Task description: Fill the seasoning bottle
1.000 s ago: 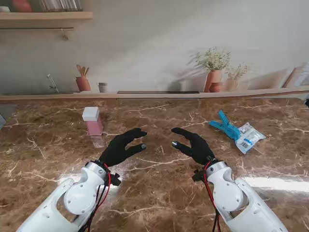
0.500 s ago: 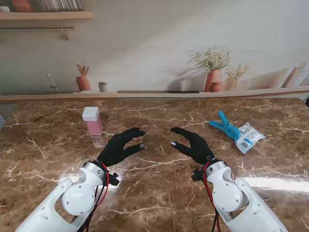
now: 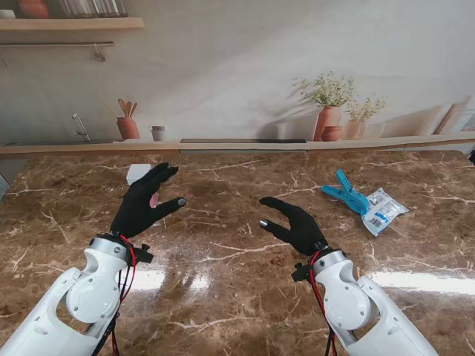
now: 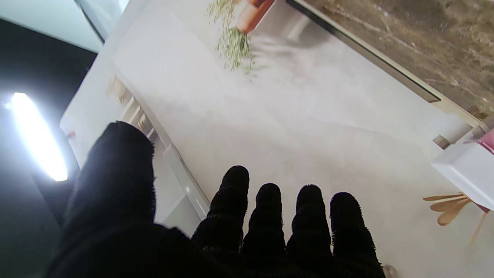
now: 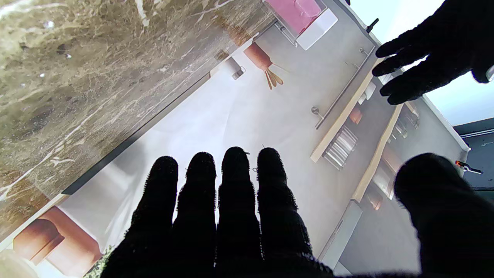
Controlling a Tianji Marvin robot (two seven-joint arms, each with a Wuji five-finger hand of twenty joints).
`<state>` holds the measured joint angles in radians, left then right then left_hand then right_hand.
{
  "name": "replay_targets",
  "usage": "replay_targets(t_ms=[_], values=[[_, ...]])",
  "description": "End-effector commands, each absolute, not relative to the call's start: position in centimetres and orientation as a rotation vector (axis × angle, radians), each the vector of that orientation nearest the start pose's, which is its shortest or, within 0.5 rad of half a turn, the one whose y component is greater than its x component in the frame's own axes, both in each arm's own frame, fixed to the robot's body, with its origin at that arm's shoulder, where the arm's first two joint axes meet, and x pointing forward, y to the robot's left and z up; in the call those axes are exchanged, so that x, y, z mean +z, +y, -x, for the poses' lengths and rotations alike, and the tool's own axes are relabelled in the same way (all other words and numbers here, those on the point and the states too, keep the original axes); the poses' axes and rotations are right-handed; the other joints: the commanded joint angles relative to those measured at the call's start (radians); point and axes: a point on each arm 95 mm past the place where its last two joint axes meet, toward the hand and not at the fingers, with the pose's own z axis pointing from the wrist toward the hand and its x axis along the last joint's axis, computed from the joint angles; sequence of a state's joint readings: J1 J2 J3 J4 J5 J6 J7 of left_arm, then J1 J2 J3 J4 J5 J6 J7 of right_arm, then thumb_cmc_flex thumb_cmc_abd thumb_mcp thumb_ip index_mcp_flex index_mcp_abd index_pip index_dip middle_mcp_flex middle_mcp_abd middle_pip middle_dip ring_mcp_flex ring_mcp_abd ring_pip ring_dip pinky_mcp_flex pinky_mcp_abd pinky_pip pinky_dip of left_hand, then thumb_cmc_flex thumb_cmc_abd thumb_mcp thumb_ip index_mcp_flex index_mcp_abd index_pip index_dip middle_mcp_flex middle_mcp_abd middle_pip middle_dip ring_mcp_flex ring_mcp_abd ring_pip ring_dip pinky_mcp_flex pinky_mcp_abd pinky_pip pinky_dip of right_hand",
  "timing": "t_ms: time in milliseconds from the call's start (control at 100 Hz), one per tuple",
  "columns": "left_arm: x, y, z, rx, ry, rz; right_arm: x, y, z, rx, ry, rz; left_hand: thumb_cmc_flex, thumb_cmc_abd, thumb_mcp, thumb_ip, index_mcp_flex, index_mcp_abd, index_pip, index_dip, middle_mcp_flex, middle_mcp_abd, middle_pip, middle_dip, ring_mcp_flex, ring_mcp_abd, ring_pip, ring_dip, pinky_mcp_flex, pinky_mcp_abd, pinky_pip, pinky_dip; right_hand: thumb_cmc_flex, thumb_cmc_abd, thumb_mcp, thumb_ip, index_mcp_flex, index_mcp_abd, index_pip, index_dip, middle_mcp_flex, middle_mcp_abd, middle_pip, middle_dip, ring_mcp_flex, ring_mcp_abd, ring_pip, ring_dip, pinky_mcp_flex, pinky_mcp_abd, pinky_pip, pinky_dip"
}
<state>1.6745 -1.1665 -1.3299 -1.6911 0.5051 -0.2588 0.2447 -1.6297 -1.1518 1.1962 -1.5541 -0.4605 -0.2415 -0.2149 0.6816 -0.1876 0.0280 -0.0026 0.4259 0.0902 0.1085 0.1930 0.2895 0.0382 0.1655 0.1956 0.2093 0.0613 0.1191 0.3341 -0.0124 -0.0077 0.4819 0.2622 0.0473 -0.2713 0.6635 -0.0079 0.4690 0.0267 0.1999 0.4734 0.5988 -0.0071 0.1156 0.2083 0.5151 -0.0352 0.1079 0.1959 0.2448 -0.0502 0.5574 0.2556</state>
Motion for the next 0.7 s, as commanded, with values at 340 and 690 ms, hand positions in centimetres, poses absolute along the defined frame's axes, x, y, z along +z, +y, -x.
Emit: replay_targets(t_ms=[340, 690], values=[[-28.6, 6.8, -41.4, -2.067, 0.656, 1.536, -34.8, 2.1, -37.6, -2.487, -1.296, 2.0, -0.051, -0.284, 0.116, -0.038, -0.254, 0.008, 0.009, 0.046, -0.128, -0.064, -0.075, -0.051, -0.139, -0.092, -0.059, -0.029, -0.013, -0.107, -0.274, 0.064, 0.005, 0.011, -0.023, -0.002, 0.017, -0.022, 0.002, -0.011, 0.021, -0.014, 0.008, 0.025, 0.025, -0.013, 0.001, 0.012, 0.006, -0.004, 0.019, 0.024], [-30.8, 10.7, -42.6, -1.91, 0.597, 1.6, -34.7, 1.9, -37.6, -2.481, -1.292, 2.019, -0.069, -0.361, 0.192, -0.065, -0.293, -0.014, -0.069, 0.074, -0.154, -0.087, -0.13, -0.037, -0.162, -0.111, -0.097, -0.049, -0.024, -0.115, -0.349, 0.138, 0.011, 0.011, -0.024, -0.002, 0.018, -0.022, 0.003, -0.011, 0.026, -0.014, 0.01, 0.033, 0.026, -0.013, 0.002, 0.014, 0.005, -0.001, 0.021, 0.027]])
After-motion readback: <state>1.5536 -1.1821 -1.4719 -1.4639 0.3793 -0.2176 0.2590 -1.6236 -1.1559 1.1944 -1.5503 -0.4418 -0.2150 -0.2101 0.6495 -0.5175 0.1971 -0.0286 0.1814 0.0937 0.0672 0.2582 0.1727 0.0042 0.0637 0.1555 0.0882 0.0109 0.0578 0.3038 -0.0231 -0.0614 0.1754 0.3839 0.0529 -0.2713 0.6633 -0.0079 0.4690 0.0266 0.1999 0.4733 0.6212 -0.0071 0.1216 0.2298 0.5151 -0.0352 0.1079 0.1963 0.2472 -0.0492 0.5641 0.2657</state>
